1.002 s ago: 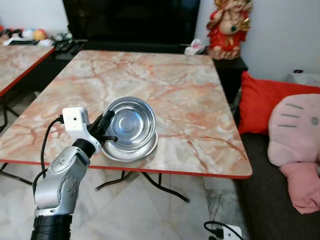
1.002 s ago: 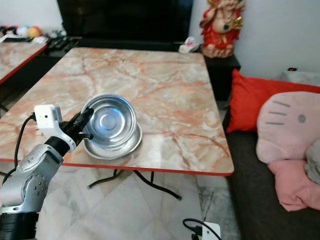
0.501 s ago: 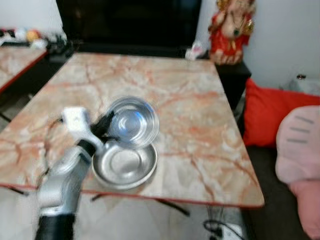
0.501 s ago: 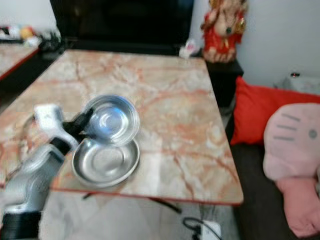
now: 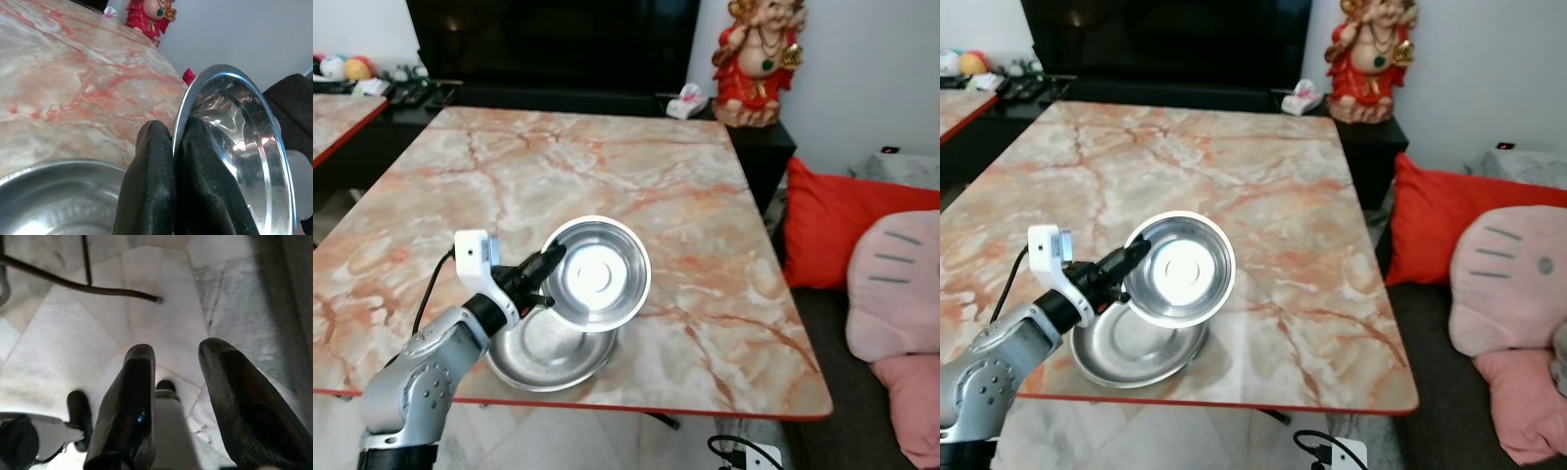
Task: Setting the table
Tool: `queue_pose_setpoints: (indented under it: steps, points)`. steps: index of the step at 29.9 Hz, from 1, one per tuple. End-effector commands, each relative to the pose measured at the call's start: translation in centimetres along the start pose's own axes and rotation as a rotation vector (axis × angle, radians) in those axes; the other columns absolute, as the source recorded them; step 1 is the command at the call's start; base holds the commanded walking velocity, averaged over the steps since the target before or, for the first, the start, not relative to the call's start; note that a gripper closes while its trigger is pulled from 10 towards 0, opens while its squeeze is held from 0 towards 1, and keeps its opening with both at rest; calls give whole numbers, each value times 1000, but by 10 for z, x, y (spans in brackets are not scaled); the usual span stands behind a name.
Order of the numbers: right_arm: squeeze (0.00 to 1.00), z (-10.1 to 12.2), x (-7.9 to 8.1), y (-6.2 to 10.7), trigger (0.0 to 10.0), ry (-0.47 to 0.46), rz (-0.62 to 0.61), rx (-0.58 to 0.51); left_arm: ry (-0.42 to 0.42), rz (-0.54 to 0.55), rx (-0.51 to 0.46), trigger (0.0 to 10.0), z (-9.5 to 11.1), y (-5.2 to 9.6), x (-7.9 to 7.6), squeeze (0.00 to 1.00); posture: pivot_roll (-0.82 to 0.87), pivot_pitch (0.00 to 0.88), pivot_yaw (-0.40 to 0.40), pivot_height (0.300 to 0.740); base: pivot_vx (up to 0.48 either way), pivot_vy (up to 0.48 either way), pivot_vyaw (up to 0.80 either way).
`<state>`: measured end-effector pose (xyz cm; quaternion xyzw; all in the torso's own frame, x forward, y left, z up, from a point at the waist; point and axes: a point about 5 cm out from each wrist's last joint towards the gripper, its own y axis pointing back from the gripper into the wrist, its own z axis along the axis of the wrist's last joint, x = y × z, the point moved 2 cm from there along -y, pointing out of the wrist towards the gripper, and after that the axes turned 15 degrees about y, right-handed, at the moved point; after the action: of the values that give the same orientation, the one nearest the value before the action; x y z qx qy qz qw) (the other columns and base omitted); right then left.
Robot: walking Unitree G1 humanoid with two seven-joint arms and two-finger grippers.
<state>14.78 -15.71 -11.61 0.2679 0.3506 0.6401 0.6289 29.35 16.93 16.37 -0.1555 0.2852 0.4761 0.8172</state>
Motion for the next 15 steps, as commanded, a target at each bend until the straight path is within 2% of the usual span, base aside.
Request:
queue_pose_setpoints:
  steps: [1, 4, 5, 7, 12, 15]
  points:
    - [0, 5, 6, -2, 10000, 11, 6, 5, -12, 36, 1, 10000, 5, 8, 4, 0, 118, 5, -30, 740, 0, 0, 0]
    - [0, 11, 15, -4, 10000, 16, 16, 7, -13, 90, 6, 10000, 6, 21, 13, 0, 121, 8, -31, 740, 0, 0, 0]
    - [0, 11, 15, -4, 10000, 16, 16, 7, -13, 90, 6, 10000, 6, 21, 13, 0, 121, 8, -31, 740, 0, 0, 0]
    - [0, 14, 17, -5, 10000, 19, 21, 7, -15, 120, 31, 10000, 4, 30, 20, 0, 125, 3, -30, 740, 0, 0, 0]
    - [0, 18, 22, -6, 10000, 22, 29, 7, -6, 155, 46, 10000, -1, 37, 29, 0, 125, 2, -31, 740, 0, 0, 0]
    - [0, 13, 12, -5, 10000, 19, 22, 9, 15, 153, 52, 10000, -5, 38, 29, 0, 125, 2, -33, 740, 0, 0, 0]
